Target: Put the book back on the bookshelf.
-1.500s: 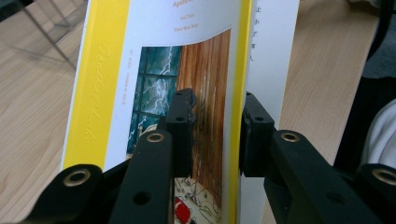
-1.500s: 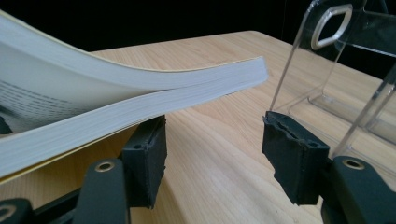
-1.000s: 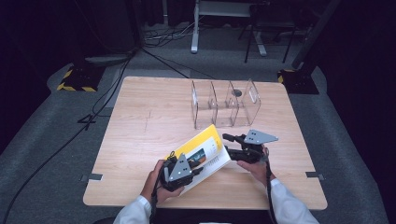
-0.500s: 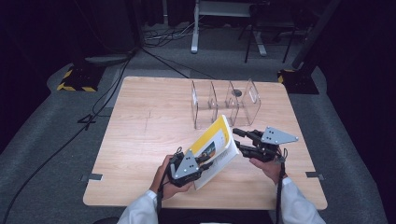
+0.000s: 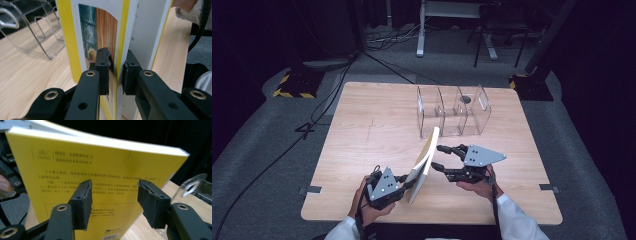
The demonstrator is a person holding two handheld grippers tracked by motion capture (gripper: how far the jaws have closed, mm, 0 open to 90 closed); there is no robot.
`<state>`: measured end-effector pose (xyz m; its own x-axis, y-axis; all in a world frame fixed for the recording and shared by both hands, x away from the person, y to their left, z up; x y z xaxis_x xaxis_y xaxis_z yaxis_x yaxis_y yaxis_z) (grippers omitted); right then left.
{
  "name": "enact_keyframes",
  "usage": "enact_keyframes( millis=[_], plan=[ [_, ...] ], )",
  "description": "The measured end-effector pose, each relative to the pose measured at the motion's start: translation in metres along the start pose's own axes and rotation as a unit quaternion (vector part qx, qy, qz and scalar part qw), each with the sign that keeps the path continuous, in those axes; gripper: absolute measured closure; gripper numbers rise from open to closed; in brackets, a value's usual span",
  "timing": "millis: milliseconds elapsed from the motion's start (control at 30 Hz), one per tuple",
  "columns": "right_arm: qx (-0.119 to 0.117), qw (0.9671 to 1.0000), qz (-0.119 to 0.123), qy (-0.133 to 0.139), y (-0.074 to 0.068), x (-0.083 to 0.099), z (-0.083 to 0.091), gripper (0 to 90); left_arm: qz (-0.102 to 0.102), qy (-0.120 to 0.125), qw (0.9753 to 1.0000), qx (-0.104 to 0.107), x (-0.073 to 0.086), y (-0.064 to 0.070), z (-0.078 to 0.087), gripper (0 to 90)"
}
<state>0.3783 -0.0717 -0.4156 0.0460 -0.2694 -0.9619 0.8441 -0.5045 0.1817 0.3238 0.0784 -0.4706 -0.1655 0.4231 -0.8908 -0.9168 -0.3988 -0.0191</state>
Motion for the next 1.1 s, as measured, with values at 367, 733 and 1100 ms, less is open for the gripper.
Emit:
enact_keyframes(
  millis=[367,733,1100],
  plan=[
    [-0.012,0.9992,-0.013,-0.036,0.0,0.018,-0.008,42.4,0.036,0.03,0.9975,0.053,-0.003,-0.009,-0.017,78.5],
    [0.044,0.9977,-0.037,-0.036,0.037,0.026,0.006,46.1,0.03,0.043,0.9967,0.062,-0.022,-0.024,-0.057,76.6],
    [0.035,0.9984,-0.018,-0.041,0.024,0.031,0.009,44.1,-0.005,0.009,0.998,0.062,-0.019,-0.003,-0.046,50.1]
  ],
)
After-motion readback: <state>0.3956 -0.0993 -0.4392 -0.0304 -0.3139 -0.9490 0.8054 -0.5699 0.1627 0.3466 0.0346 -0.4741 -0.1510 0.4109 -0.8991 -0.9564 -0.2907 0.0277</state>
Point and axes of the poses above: each handheld gripper's, and its own axes: z roughly backward along the jaws, x roughly out of its underside, y roughly to its right, the point moved 8 cm from there along -z, roughly forward along the jaws, and after that the axes turned 9 degrees about x, right-handed, at the moved point
